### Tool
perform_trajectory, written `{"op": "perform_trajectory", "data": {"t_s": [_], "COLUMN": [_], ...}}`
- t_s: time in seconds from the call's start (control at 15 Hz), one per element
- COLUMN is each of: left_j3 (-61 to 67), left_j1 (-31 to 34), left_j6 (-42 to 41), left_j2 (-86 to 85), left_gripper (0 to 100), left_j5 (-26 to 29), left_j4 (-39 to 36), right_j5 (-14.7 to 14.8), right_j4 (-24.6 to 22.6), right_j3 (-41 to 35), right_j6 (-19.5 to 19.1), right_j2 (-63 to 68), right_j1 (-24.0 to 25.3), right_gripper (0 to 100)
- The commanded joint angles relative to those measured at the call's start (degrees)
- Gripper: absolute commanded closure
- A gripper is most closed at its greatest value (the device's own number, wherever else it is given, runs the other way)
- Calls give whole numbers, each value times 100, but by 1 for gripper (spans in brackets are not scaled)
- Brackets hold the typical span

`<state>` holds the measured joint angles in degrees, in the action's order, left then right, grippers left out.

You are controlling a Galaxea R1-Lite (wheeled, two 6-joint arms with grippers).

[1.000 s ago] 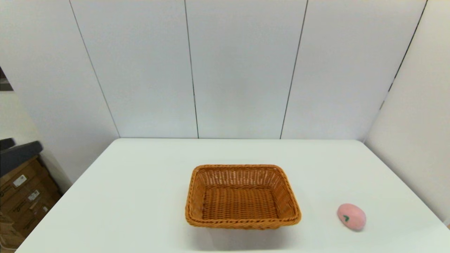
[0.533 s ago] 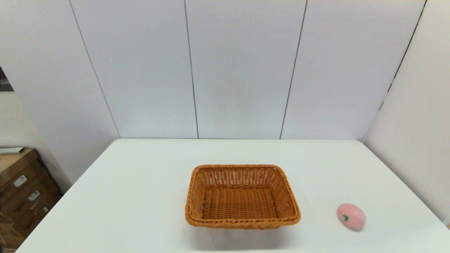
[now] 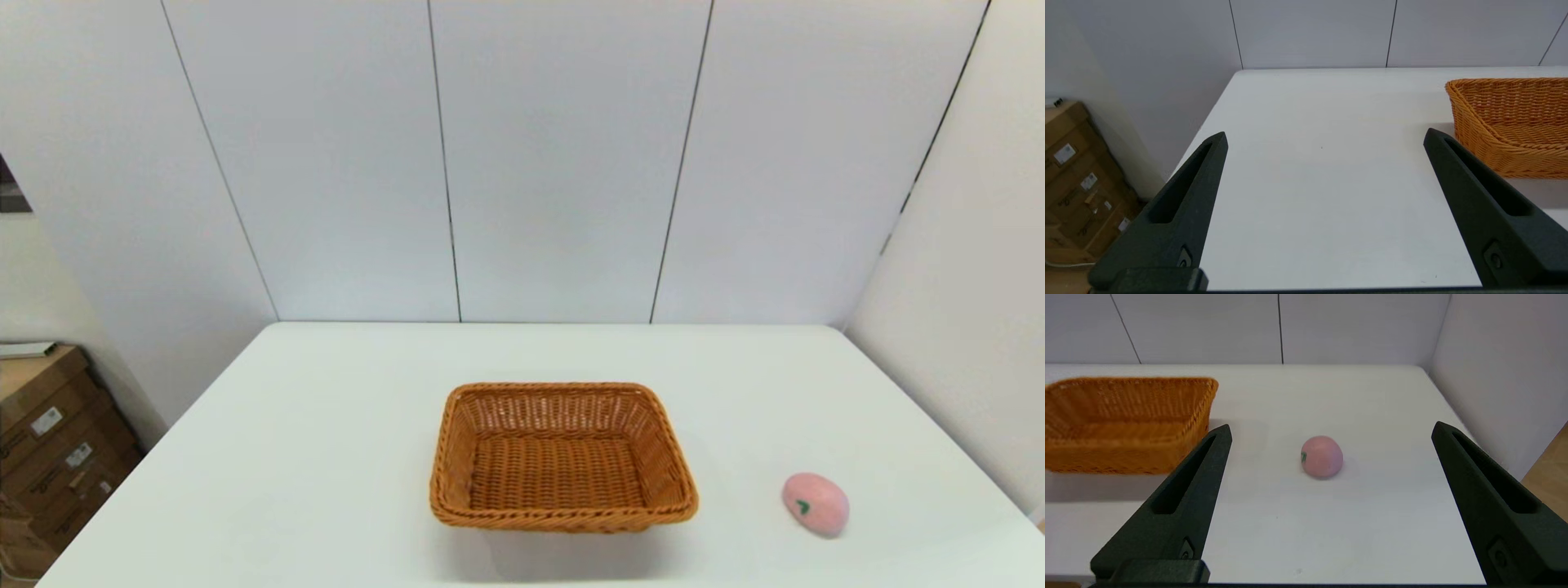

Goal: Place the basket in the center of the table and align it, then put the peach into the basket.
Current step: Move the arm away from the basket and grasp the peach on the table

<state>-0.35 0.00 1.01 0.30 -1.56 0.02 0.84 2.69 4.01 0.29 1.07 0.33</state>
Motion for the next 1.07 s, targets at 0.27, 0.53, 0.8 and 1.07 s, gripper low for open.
{"op": "perform_trajectory", "data": {"t_s": [0.27,0.53,0.8,1.07], "left_j3": [27,27,27,35], "left_j1": [0,0,0,0], "left_j6": [31,189,101,110], "left_j2": [-39,-39,-39,-39], "left_gripper": [0,0,0,0], "left_j5": [-2,-37,-20,-20], "left_j4": [15,6,6,6], "right_j5": [645,575,320,171], "right_j4": [469,-480,-1412,-1605], "right_j3": [1937,1937,1849,1875], "right_j6": [-337,-311,-82,-73], "right_j2": [6493,8550,9394,9640], "right_j1": [11,178,178,116], "right_gripper": [0,0,0,0]}}
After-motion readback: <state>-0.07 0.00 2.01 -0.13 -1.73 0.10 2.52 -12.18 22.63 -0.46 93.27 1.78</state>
